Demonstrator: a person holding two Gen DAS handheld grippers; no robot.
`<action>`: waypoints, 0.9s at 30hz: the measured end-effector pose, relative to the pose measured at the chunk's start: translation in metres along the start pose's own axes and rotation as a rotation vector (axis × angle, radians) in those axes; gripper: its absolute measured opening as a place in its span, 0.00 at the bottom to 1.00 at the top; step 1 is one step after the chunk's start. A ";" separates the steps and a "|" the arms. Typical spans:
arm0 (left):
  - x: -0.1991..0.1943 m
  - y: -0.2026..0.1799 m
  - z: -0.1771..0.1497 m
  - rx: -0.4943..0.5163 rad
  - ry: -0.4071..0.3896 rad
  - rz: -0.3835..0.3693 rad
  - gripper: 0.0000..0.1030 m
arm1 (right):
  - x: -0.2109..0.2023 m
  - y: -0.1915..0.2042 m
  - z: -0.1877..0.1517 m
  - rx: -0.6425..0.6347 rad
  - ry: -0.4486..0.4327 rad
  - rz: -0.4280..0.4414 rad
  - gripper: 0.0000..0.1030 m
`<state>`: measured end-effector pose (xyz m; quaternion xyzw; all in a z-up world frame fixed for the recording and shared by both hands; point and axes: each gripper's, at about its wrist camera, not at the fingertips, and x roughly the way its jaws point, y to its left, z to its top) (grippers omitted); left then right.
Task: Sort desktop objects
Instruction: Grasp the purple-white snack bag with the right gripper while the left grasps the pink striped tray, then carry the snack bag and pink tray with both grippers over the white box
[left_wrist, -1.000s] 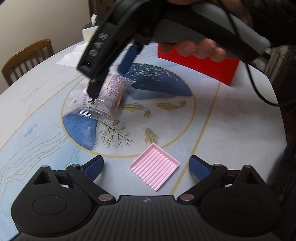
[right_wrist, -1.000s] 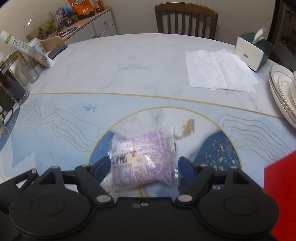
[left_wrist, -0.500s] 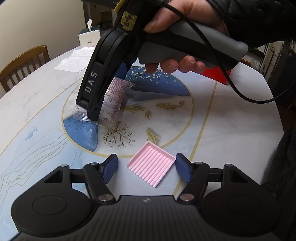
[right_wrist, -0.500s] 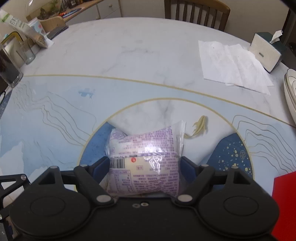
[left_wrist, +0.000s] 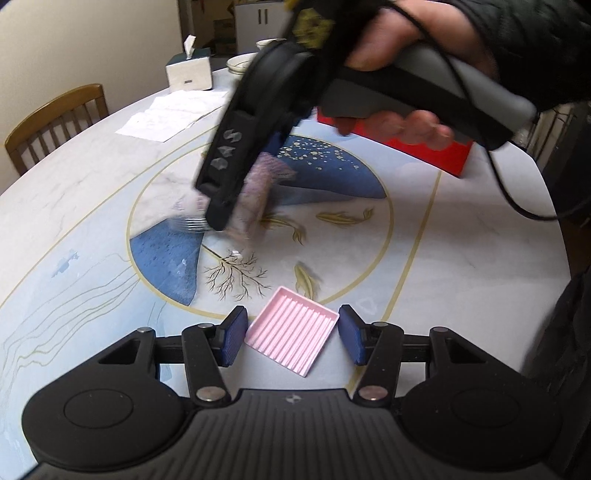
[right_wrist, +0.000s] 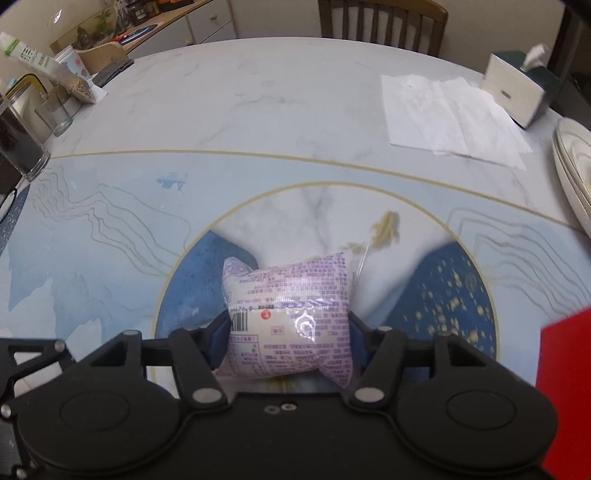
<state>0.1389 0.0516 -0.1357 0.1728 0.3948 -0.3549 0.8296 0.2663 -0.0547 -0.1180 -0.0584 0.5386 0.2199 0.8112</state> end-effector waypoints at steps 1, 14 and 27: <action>0.000 0.000 0.000 -0.010 0.000 0.004 0.51 | -0.002 -0.001 -0.004 0.004 0.002 0.001 0.58; -0.005 -0.003 -0.001 -0.148 0.007 0.071 0.51 | -0.044 -0.026 -0.063 0.118 0.029 0.017 0.57; -0.021 -0.008 -0.003 -0.320 -0.006 0.116 0.51 | -0.096 -0.044 -0.100 0.183 -0.013 0.044 0.57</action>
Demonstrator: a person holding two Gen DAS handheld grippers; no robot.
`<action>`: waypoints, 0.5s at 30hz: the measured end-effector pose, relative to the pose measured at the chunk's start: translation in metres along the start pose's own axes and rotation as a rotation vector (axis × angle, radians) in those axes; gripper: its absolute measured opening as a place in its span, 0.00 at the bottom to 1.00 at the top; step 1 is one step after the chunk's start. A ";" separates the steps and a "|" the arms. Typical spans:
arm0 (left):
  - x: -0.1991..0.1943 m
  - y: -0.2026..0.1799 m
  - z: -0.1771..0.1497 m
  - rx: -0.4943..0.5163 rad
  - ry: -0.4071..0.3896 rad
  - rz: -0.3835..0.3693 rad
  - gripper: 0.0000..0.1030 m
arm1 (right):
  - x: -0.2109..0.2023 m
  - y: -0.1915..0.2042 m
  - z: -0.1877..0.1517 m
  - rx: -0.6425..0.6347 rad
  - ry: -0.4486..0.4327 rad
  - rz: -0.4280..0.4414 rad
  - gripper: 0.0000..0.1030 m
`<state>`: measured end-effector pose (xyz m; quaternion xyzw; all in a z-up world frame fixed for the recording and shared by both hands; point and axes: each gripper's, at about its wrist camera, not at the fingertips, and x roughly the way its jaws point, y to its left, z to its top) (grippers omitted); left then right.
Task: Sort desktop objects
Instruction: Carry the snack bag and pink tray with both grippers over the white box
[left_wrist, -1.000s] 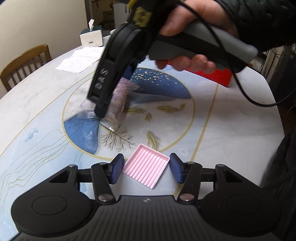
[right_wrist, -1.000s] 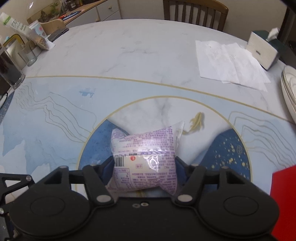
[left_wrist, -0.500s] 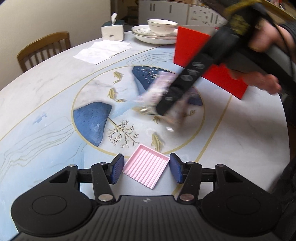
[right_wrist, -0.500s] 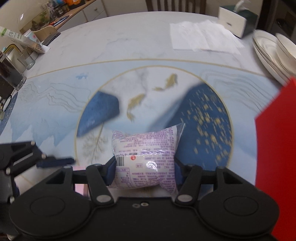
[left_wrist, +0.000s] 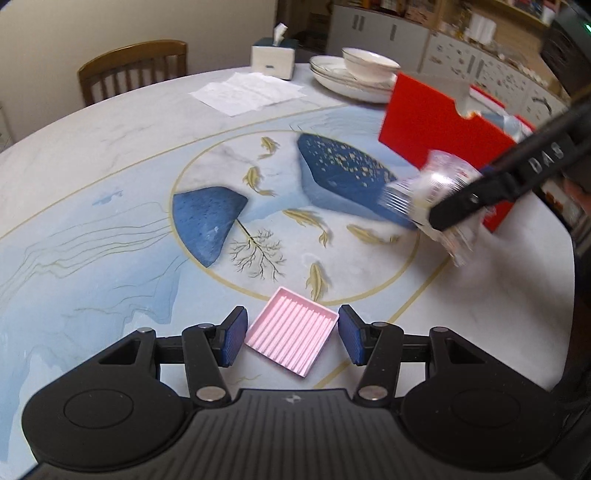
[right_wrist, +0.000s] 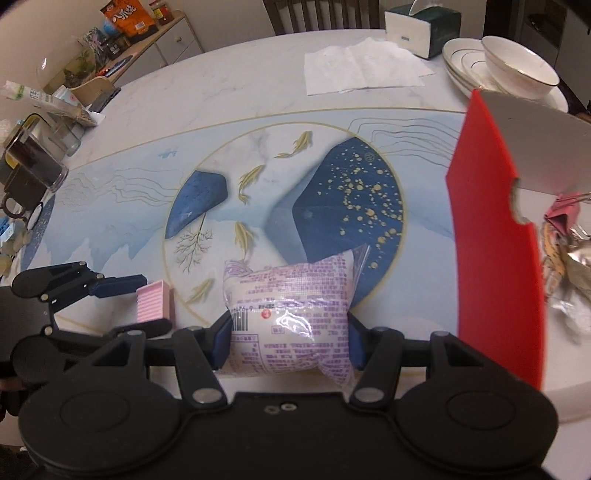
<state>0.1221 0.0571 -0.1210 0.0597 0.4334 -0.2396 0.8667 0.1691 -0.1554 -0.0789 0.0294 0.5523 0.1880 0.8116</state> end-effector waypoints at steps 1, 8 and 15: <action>-0.002 -0.001 0.001 -0.010 -0.005 0.004 0.51 | -0.004 -0.001 -0.001 -0.001 -0.005 0.004 0.57; -0.019 -0.020 0.015 -0.051 -0.047 0.017 0.51 | -0.032 -0.013 -0.009 0.001 -0.037 0.024 0.57; -0.028 -0.046 0.034 -0.052 -0.076 0.020 0.51 | -0.055 -0.037 -0.015 0.024 -0.060 0.034 0.57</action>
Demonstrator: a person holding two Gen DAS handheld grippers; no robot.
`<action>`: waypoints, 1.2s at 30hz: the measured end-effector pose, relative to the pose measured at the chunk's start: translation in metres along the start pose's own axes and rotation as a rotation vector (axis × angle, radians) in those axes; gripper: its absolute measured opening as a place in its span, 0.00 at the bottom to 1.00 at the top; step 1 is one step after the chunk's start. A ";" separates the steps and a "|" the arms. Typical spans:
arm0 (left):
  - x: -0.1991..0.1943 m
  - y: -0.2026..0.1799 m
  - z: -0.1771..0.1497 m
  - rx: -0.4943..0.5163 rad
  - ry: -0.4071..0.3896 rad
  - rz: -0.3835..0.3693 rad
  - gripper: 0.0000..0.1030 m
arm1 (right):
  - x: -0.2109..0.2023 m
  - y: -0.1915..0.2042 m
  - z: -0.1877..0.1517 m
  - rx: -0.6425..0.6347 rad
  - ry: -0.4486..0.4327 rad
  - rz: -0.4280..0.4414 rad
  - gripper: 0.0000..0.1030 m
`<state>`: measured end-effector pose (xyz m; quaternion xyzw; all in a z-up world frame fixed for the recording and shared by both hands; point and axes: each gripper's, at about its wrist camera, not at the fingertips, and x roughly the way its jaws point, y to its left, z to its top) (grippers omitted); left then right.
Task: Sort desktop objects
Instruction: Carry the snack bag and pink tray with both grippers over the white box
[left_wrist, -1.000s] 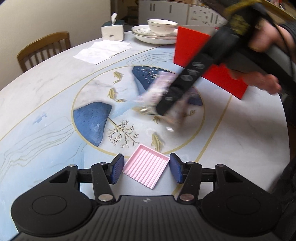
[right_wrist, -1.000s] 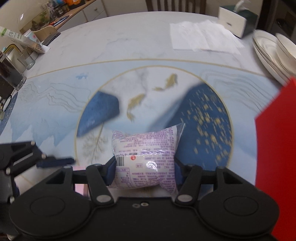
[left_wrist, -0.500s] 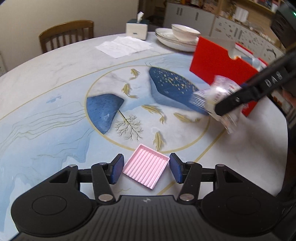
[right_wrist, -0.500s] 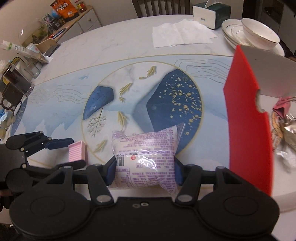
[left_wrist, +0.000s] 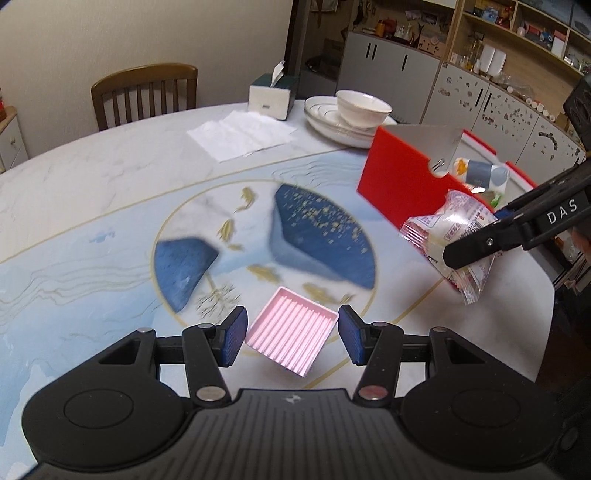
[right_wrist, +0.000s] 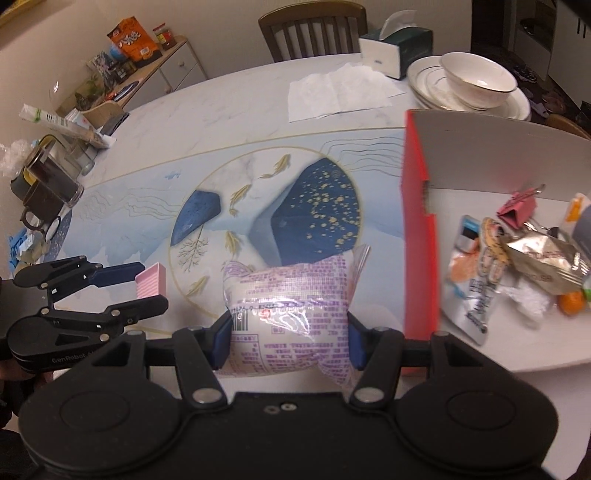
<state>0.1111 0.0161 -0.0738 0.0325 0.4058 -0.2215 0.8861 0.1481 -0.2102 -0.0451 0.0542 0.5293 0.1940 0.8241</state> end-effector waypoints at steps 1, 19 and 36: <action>-0.001 -0.004 0.003 0.001 -0.004 0.000 0.51 | -0.004 -0.004 0.000 0.003 -0.005 0.004 0.57; 0.007 -0.080 0.053 0.052 -0.061 -0.021 0.51 | -0.064 -0.076 0.011 0.047 -0.113 0.069 0.56; 0.037 -0.151 0.090 0.172 -0.067 -0.084 0.51 | -0.099 -0.170 -0.010 0.179 -0.191 -0.068 0.56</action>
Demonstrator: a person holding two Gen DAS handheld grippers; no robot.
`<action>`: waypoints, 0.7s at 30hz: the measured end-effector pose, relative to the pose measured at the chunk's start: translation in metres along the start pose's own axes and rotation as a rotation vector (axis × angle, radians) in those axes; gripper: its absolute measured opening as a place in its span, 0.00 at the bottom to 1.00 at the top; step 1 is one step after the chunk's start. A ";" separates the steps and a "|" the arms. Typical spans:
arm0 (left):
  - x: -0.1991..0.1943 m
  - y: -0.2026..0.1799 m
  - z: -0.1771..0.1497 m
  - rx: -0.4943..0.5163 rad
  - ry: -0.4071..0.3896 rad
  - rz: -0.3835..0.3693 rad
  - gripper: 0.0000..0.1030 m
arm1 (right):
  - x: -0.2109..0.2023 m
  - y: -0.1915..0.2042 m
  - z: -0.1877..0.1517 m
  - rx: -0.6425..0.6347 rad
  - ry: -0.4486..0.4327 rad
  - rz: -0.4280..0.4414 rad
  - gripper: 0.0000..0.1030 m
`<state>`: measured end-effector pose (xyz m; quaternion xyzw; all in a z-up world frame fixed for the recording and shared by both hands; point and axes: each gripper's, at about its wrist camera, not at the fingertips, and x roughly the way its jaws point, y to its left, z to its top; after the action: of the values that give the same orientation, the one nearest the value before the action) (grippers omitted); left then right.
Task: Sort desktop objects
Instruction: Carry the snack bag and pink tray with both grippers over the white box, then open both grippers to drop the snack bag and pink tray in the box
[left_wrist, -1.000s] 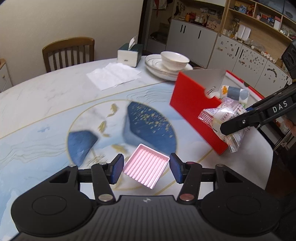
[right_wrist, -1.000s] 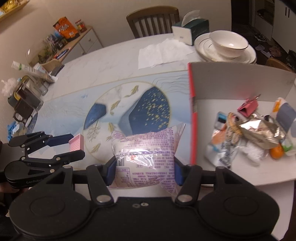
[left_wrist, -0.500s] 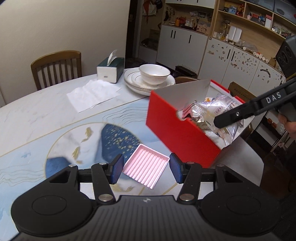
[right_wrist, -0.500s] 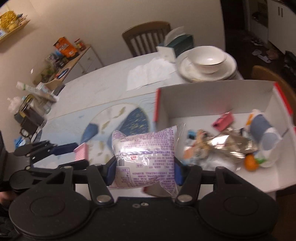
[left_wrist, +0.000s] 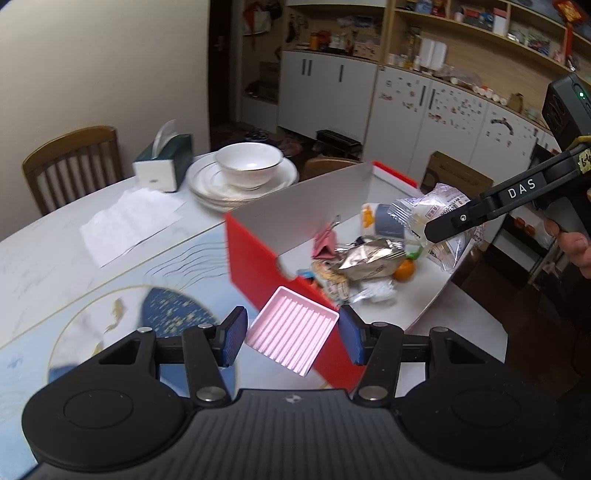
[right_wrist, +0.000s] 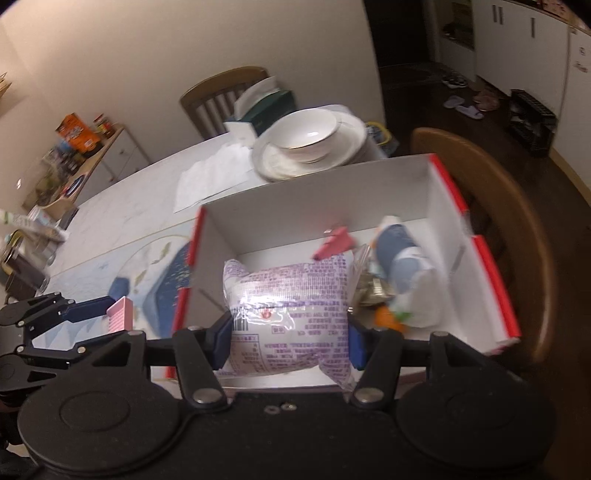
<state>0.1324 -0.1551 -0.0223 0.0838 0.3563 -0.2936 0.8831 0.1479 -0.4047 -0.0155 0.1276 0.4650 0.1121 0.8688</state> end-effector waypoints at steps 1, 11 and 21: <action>0.004 -0.003 0.004 0.008 0.000 -0.007 0.51 | -0.001 -0.004 0.000 0.006 -0.004 -0.006 0.56; 0.045 -0.034 0.045 0.120 -0.011 -0.033 0.51 | -0.001 -0.030 0.003 -0.002 -0.003 -0.050 0.56; 0.093 -0.044 0.068 0.189 0.031 0.006 0.51 | 0.016 -0.027 0.002 -0.077 0.037 -0.046 0.56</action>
<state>0.2001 -0.2581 -0.0327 0.1724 0.3404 -0.3219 0.8665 0.1603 -0.4253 -0.0359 0.0811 0.4790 0.1121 0.8669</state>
